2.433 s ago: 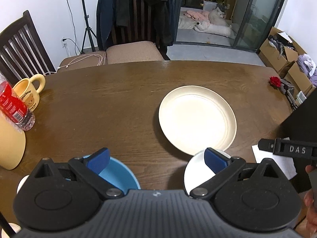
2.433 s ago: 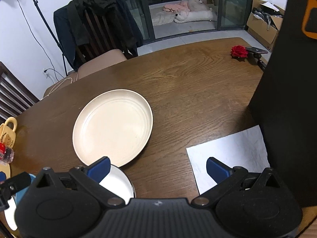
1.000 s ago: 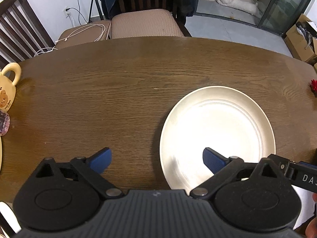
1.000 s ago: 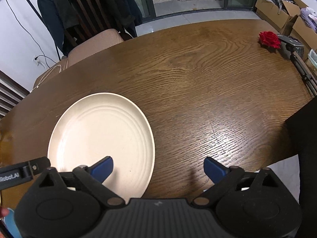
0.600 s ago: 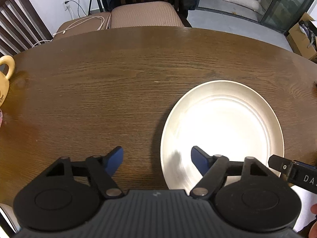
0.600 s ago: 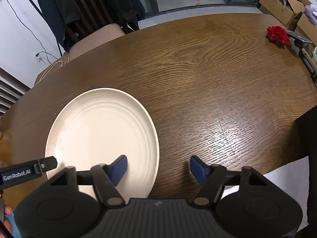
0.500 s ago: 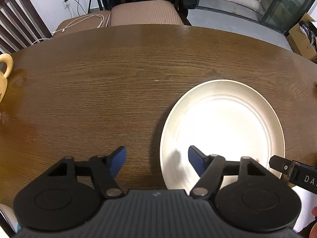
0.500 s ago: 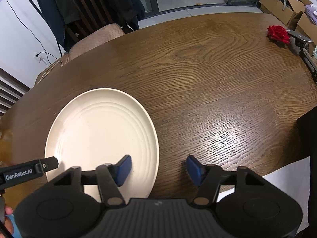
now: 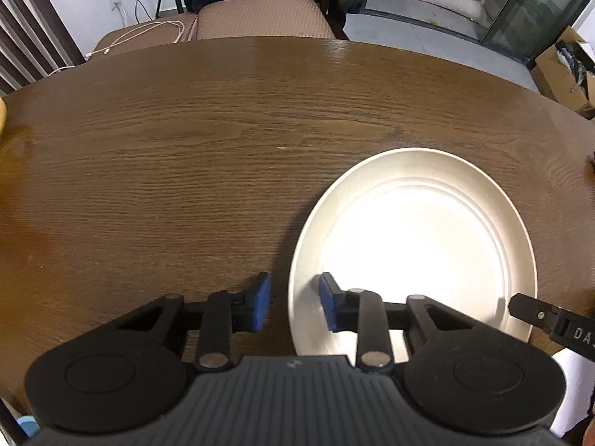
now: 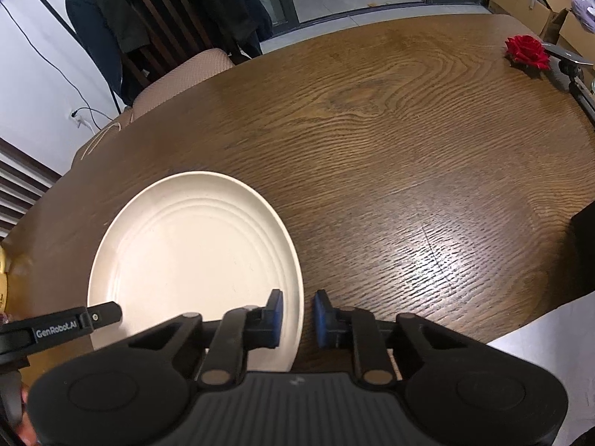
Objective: Organize plates and bowls
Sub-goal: 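Close both grippers on the rim of the cream plate, then lift the cream plate off the table with both grippers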
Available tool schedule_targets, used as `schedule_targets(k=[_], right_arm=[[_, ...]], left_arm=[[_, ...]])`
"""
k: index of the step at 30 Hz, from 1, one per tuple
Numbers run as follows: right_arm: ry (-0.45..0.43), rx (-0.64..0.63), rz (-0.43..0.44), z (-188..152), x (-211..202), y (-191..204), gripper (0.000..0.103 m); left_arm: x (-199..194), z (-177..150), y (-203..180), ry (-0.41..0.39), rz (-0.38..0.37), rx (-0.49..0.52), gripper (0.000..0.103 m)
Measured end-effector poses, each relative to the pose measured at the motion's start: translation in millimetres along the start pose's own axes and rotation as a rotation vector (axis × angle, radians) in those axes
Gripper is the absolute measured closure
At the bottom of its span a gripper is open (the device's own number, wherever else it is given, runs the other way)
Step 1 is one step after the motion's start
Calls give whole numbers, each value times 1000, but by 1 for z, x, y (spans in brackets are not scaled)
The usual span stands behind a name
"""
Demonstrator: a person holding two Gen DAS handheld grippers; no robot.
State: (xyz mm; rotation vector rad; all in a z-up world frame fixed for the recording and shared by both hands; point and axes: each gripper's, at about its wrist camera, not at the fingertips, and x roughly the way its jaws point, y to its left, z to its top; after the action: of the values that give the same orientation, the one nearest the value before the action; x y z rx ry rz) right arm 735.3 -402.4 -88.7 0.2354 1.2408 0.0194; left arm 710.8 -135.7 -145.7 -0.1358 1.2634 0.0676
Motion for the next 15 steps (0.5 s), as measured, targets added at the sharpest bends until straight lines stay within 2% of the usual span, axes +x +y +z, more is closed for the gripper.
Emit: schedule_targets(k=[3, 15], right_arm=[[0, 10, 7, 0, 2, -1, 93], [-37, 25, 23, -1, 5, -4, 96]], left_arm=[[1, 0, 0, -3, -26, -2, 85], [0, -1, -1, -23, -31, 8, 86]])
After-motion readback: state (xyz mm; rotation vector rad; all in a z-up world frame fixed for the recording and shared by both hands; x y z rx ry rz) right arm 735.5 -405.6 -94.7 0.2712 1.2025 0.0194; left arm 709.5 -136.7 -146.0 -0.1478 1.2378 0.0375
